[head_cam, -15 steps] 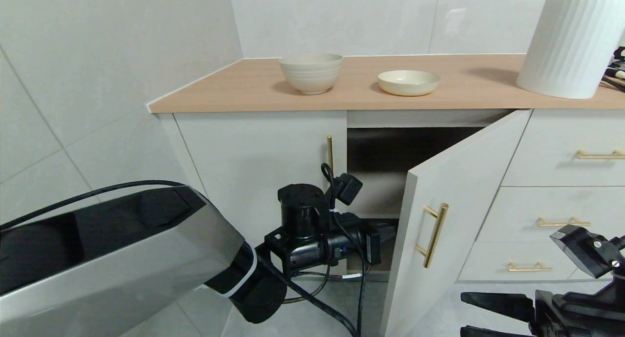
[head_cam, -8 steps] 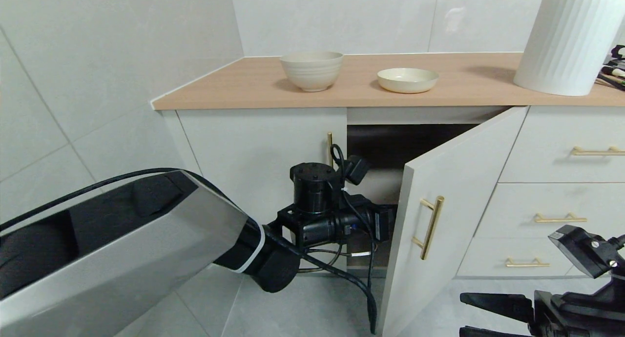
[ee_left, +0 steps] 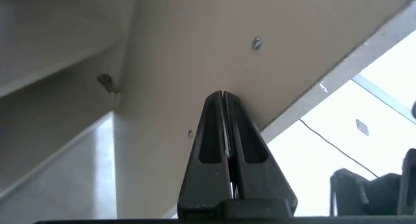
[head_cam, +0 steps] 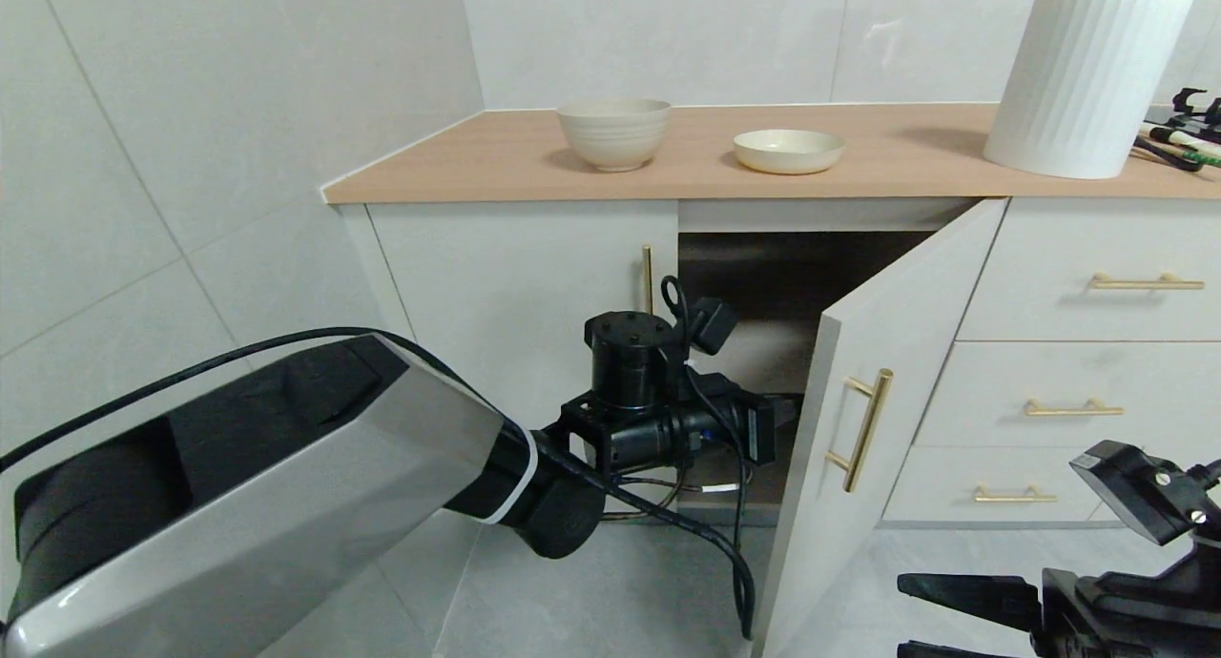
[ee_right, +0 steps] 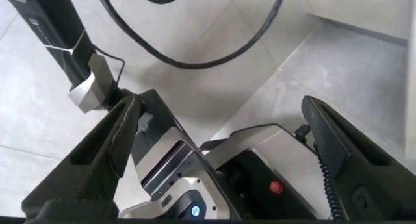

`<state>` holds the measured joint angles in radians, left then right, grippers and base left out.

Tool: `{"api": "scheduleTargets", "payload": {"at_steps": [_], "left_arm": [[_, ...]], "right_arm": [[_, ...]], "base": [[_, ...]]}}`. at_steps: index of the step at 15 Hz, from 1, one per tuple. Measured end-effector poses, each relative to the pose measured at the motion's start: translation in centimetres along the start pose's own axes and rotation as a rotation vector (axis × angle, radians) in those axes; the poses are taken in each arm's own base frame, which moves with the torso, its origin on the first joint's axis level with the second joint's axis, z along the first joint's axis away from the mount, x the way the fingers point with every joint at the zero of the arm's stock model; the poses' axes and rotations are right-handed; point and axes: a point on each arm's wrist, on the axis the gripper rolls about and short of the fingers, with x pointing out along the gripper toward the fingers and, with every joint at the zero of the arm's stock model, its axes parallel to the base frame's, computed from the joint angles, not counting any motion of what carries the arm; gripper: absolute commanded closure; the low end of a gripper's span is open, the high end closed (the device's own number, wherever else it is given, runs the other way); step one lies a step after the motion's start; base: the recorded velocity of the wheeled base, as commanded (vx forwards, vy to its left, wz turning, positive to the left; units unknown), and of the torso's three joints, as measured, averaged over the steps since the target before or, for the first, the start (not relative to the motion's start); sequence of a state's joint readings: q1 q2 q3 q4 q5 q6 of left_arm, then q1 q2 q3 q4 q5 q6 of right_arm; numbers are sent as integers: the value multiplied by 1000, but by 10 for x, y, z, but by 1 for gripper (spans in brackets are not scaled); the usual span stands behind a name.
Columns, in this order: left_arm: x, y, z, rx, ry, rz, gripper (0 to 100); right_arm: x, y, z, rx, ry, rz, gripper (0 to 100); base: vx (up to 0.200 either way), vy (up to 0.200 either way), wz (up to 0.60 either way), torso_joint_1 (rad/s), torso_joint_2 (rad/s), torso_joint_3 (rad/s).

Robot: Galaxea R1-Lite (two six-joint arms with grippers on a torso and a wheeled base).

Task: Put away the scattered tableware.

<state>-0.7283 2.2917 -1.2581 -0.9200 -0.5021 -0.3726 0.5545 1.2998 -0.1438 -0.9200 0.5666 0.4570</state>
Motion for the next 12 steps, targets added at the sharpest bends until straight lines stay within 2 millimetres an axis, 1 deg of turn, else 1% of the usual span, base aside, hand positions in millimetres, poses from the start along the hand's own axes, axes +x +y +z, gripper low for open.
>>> {"api": "scheduleTargets", "payload": {"at_steps": [3,4,5,6,7,8,9,10,11,12], "left_arm": [[11,-5,2,-16,35,-2,100],[18,-12,3,-19,51,-12,100],[26,-26,1,-19,73,-39,100],[35,-48,-2,-14,99,-91,100],[42,-75,-7,-6,123,-149,100],[42,-95,-11,-2,144,-185,100],[35,-103,-12,-5,158,-192,100],[25,-102,-11,-11,163,-178,100],[10,-94,-8,-18,158,-148,100],[-8,-83,-3,-27,144,-101,100]], "right_arm": [[0,2,-1,-4,4,13,0],[0,4,-1,-10,3,23,0],[-1,6,-1,-13,2,30,0],[-4,8,-1,-19,-5,39,0],[-7,11,-1,-28,-10,59,0],[-10,14,-1,-37,-15,85,0],[-13,16,0,-46,-20,107,0],[-14,18,0,-51,-27,113,0],[-14,18,1,-51,-29,111,0],[-13,17,2,-50,-31,103,0]], "base": [[0,0,0,0,0,0],[0,0,0,0,0,0],[0,0,0,0,0,0],[0,0,0,0,0,0],[0,0,0,0,0,0],[0,0,0,0,0,0],[0,0,0,0,0,0],[0,0,0,0,0,0],[0,0,0,0,0,0],[0,0,0,0,0,0]]}}
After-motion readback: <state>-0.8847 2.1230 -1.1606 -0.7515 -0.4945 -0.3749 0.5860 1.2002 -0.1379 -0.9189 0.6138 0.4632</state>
